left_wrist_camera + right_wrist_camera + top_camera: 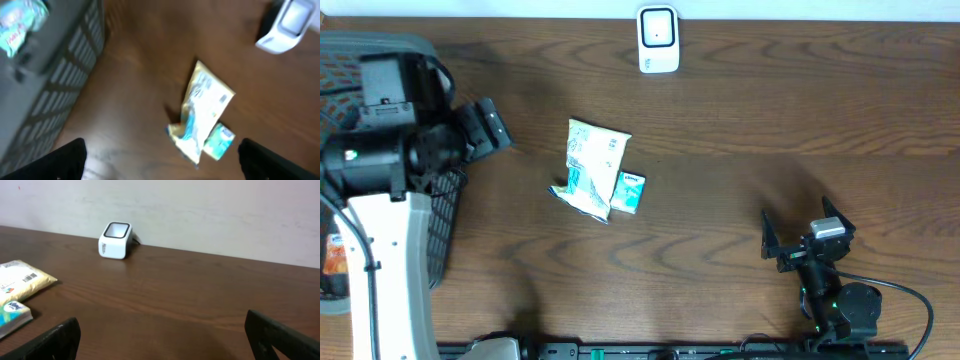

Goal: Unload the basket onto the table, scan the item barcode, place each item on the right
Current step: 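Move the left gripper back into the basket toward the green wipes pack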

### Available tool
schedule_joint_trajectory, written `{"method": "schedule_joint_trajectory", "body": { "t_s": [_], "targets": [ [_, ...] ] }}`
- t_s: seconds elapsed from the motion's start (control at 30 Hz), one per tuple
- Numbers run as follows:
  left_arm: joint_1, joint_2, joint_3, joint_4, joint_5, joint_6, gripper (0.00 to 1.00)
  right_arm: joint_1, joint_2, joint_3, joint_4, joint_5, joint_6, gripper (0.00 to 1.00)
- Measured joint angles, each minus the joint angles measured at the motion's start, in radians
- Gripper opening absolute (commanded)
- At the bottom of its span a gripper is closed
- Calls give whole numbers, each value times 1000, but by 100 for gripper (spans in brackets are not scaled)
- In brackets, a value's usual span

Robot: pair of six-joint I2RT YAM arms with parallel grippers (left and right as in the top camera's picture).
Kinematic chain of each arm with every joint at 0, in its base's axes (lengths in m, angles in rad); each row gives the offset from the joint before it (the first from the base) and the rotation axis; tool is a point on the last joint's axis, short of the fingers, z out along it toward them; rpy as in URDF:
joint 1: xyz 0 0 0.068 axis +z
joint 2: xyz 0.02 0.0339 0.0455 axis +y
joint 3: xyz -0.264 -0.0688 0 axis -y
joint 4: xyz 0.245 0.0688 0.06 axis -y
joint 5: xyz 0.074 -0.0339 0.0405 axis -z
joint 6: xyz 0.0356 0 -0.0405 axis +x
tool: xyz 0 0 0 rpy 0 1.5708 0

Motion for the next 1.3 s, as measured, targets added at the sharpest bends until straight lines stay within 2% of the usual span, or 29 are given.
{"method": "schedule_joint_trajectory", "body": {
  "t_s": [0.3,0.7,1.3],
  "targets": [
    [56,0,173,1,0,19,98,0,0,0,0,0,0,99],
    [183,23,176,-40,-3,27,98,0,0,0,0,0,0,99],
    [196,133,176,-132,-4,35,98,0,0,0,0,0,0,99]
  ]
}}
